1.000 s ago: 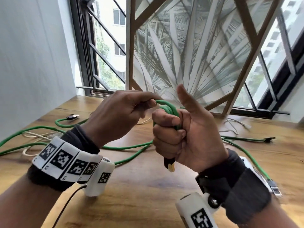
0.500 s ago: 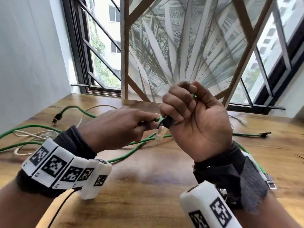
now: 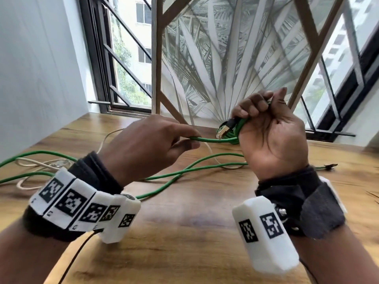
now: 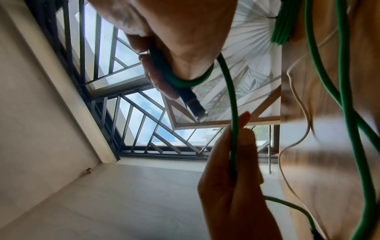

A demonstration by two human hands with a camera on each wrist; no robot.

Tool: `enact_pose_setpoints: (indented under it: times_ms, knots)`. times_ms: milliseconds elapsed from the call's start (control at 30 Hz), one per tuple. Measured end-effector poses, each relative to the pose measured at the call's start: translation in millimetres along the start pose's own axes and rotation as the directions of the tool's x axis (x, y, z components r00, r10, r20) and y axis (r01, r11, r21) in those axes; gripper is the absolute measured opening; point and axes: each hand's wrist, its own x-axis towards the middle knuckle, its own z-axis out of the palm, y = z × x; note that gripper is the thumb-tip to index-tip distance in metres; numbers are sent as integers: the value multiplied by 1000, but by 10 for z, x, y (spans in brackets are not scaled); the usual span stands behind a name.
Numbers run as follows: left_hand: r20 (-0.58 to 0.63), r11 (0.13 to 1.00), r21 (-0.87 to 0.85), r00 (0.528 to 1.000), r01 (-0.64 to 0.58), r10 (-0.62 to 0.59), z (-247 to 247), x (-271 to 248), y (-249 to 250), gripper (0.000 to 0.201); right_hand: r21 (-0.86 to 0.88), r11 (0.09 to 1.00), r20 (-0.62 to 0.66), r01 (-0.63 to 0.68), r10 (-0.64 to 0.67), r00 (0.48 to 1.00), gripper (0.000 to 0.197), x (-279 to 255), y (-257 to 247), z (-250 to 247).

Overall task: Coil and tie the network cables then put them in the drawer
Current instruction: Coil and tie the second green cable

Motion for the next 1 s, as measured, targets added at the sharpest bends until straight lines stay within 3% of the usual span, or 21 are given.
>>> enact_pose_setpoints:
  times_ms: [100,300,467,667,800,900,1000]
  knots:
    - [-83,999,23,996,-44,46,-19,5,38,35,-61,994,-25,89,-90,996,22,56,-46,-55]
    - [-189,970,65,952,-234,242,-51,27,190,26,-238,955,-79,176,-199,977,28,70,-24,-84]
    - [-254,935,199,906,-293,338,-95,-3,216,26,-475,861,47,180,-179,983,33,-14,100,2]
    - [-437,933,285,837,-220,330,-249,-23,160,24,-568,823,104,-7,80,991,28,-133,182,62]
    - [-496,903,357,770,-239,400,-265,-44,172,23,-640,764,126,-80,207,970,31,-194,193,109]
    - [-488,880,400,754,-256,440,-252,-46,169,22,-659,726,96,-196,339,936,34,-238,217,113]
    - [-476,874,416,759,-251,444,-223,-34,138,15,-711,637,91,-298,503,860,37,-293,243,107]
